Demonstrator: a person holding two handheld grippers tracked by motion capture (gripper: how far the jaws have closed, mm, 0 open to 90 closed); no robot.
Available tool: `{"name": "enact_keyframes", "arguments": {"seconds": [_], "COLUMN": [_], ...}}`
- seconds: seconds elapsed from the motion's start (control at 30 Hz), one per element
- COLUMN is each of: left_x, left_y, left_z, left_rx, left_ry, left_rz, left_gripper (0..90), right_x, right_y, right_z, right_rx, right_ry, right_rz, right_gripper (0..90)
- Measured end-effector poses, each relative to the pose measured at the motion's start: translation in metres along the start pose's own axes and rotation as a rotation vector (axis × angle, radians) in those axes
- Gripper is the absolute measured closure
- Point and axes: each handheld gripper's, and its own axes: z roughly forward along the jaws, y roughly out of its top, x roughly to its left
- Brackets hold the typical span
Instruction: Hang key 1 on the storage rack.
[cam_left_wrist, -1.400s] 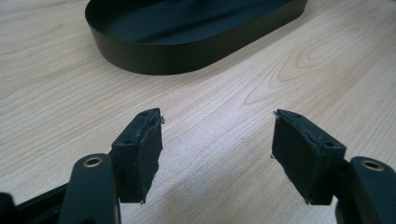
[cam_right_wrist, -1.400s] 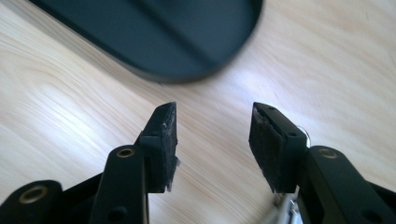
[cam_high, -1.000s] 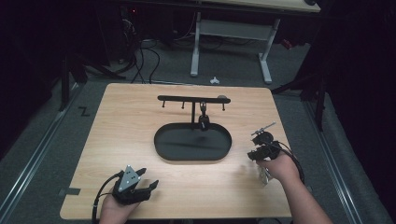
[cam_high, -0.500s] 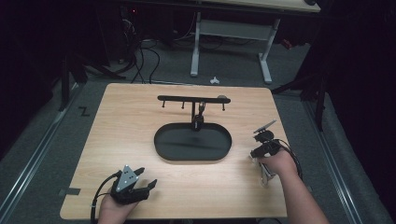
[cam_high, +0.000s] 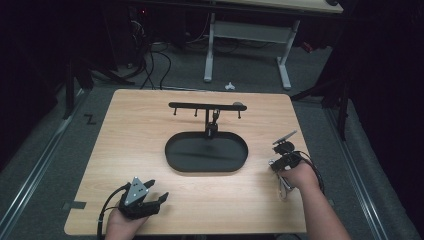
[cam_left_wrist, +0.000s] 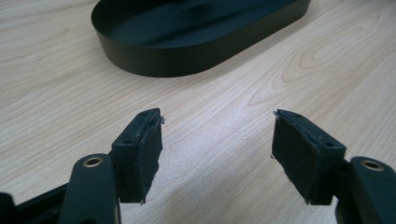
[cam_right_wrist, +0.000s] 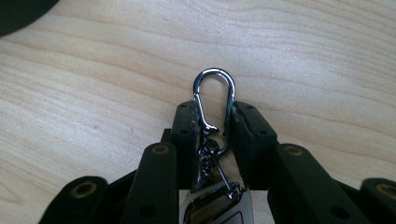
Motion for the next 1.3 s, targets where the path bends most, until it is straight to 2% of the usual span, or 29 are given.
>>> {"name": "enact_keyframes", "arguments": {"seconds": [0.13, 0.17, 0.3, 0.37, 0.53, 0.67, 0.77, 0.83, 1.1, 1.3], "left_x": [0.0, 0.0, 0.001, 0.001, 0.0, 0.0, 0.0, 0.0, 0.0, 0.0], "left_y": [0.0, 0.0, 0.0, 0.0, 0.0, 0.0, 0.0, 0.0, 0.0, 0.0], "left_z": [0.0, 0.0, 0.001, 0.001, 0.001, 0.001, 0.001, 0.001, 0.001, 0.0], "left_rx": [-0.001, 0.001, 0.003, 0.002, 0.006, 0.008, 0.006, 0.005, 0.005, 0.003], "left_ry": [-0.001, -0.003, -0.002, -0.002, -0.002, -0.003, -0.003, -0.003, -0.004, -0.001], "left_rz": [-0.001, -0.002, -0.002, -0.003, 0.001, 0.001, 0.001, 0.0, 0.002, -0.002], "left_gripper": [33.8, 33.8, 33.6, 33.6, 33.6, 33.6, 33.6, 33.6, 33.6, 33.6], "right_x": [0.004, 0.005, 0.007, 0.009, 0.016, 0.018, 0.02, 0.021, 0.02, 0.016], "right_y": [-0.001, -0.001, 0.0, 0.001, 0.002, 0.003, 0.004, 0.004, 0.005, 0.004], "right_z": [-0.001, -0.001, -0.002, -0.006, -0.006, -0.005, -0.003, -0.002, -0.001, -0.008], "right_rx": [0.011, 0.014, 0.009, 0.004, 0.016, 0.021, 0.018, 0.021, 0.007, -0.012], "right_ry": [-0.011, -0.028, -0.026, -0.031, -0.05, -0.06, -0.072, -0.078, -0.085, -0.033], "right_rz": [-0.023, -0.028, -0.04, -0.058, -0.103, -0.122, -0.13, -0.116, -0.146, -0.108], "right_gripper": [75.0, 75.2, 77.2, 83.1, 83.4, 82.9, 82.1, 81.4, 81.7, 83.3]}}
